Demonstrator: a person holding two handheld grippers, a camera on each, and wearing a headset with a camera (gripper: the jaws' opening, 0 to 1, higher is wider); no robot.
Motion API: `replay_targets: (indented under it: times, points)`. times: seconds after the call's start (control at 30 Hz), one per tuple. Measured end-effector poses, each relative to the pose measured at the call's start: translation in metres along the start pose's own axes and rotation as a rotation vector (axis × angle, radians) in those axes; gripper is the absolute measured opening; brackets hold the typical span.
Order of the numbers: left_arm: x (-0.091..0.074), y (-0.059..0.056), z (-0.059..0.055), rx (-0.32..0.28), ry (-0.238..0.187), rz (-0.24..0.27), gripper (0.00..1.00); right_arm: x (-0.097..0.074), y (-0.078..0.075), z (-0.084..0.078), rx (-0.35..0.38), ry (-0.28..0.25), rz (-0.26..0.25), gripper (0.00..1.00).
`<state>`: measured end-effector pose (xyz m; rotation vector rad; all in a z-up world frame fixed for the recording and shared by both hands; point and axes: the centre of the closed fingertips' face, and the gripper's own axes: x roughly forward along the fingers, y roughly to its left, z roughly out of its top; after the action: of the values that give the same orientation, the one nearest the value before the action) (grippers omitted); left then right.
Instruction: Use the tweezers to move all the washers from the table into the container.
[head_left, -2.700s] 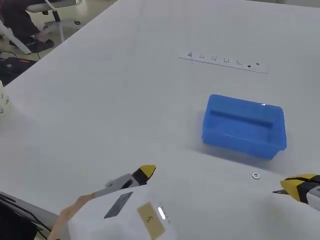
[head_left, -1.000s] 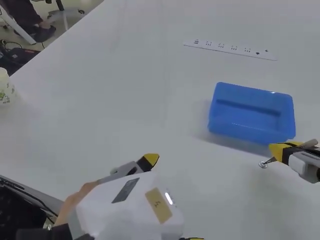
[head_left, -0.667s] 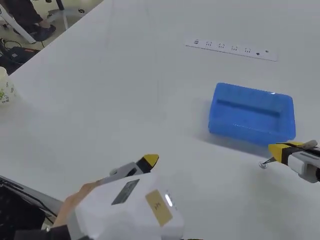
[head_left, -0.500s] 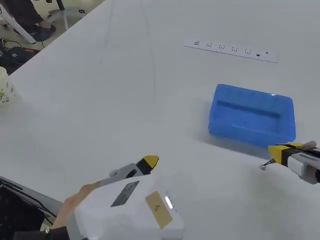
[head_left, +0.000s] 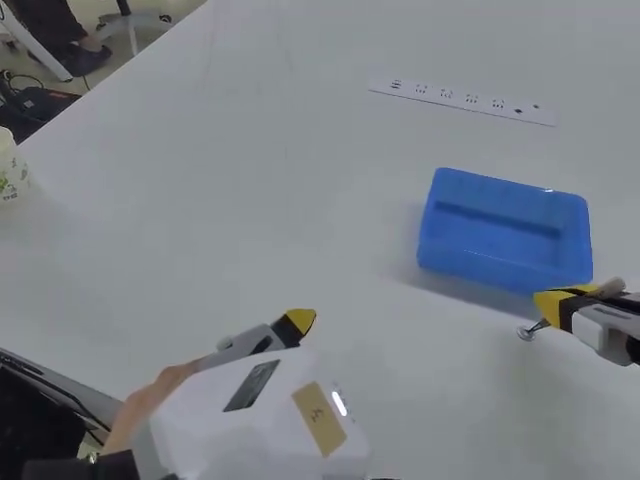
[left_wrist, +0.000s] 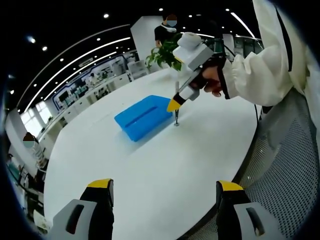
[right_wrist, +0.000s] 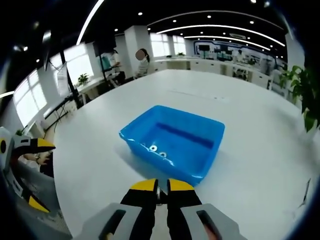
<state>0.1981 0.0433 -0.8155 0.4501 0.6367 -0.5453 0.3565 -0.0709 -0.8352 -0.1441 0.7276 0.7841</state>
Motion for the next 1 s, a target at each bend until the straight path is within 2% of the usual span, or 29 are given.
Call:
replay_targets:
  times: [0.17, 0.23, 0.53, 0.7, 0.87, 1.0]
  points:
    - [0.0, 0.0, -0.001, 0.003, 0.003, 0.002, 0.86, 0.004, 0.0, -0.009, 0.014, 0.016, -0.001, 0.03]
    - [0.0, 0.0, -0.001, 0.003, 0.004, 0.003, 0.86, 0.002, -0.001, -0.008, -0.022, 0.005, -0.018, 0.03]
    - [0.001, 0.0, -0.003, 0.006, 0.009, 0.006, 0.86, 0.008, -0.006, -0.001, 0.037, -0.02, 0.007, 0.02]
    - [0.0, 0.003, -0.003, 0.0, 0.008, 0.015, 0.85, 0.007, -0.003, -0.002, 0.03, -0.013, 0.013, 0.01]
    - [0.0, 0.003, -0.002, 0.005, 0.004, 0.021, 0.85, 0.007, -0.004, -0.002, 0.055, -0.005, 0.015, 0.01]
    - [0.0, 0.004, -0.003, 0.01, 0.005, 0.026, 0.85, 0.002, 0.001, 0.004, 0.05, -0.016, 0.021, 0.01]
